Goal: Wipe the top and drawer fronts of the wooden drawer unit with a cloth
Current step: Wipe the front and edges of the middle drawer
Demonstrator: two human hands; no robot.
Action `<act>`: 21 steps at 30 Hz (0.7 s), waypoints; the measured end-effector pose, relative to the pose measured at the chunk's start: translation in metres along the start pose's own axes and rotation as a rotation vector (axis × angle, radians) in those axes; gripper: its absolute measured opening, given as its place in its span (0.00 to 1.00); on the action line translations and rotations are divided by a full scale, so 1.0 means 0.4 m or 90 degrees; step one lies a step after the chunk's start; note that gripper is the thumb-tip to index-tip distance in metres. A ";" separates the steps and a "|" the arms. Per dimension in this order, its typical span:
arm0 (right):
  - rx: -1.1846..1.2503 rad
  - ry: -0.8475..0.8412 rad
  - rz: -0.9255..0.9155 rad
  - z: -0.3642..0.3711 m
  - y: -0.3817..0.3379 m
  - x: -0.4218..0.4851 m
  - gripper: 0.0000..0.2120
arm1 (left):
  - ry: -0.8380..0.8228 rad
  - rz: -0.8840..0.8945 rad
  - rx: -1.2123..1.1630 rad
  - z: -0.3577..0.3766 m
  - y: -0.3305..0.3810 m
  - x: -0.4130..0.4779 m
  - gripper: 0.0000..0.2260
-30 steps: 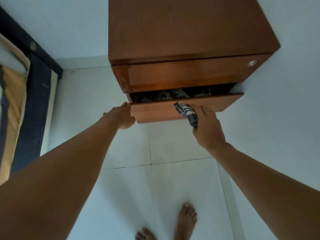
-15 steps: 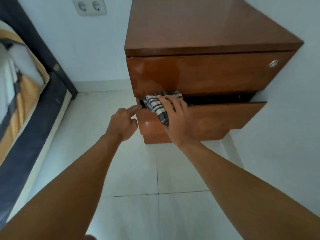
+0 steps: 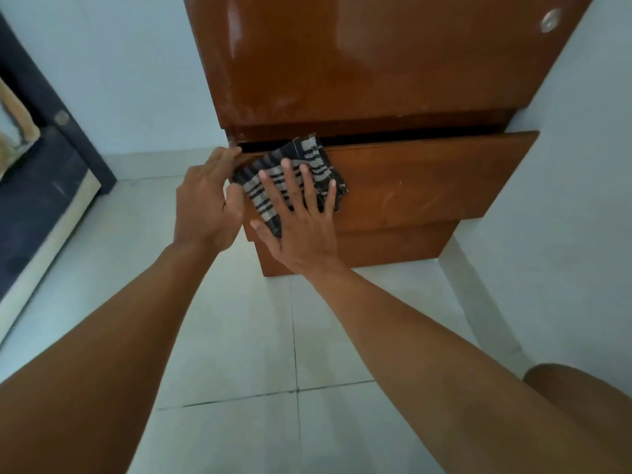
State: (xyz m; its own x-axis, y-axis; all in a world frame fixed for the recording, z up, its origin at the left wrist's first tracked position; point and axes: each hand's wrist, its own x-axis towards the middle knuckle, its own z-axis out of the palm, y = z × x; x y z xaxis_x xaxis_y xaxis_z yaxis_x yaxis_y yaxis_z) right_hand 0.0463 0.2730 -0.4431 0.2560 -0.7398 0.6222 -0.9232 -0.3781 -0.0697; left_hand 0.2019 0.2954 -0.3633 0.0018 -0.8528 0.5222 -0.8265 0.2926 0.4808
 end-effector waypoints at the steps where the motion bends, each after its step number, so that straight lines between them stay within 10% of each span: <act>1: -0.008 0.010 -0.004 0.008 0.013 -0.001 0.32 | 0.015 0.002 0.001 0.012 -0.004 -0.002 0.23; 21: -0.055 0.140 0.348 -0.044 0.627 -0.117 0.32 | 0.084 0.014 0.086 0.062 -0.029 -0.012 0.25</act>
State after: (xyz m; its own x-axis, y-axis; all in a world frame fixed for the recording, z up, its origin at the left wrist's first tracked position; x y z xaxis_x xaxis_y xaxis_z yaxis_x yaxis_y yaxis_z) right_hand -0.2023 0.2226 -0.4760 -0.3198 -0.6787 0.6611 -0.9267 0.0788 -0.3673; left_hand 0.1975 0.2854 -0.3888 0.0493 -0.7799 0.6239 -0.8949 0.2429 0.3743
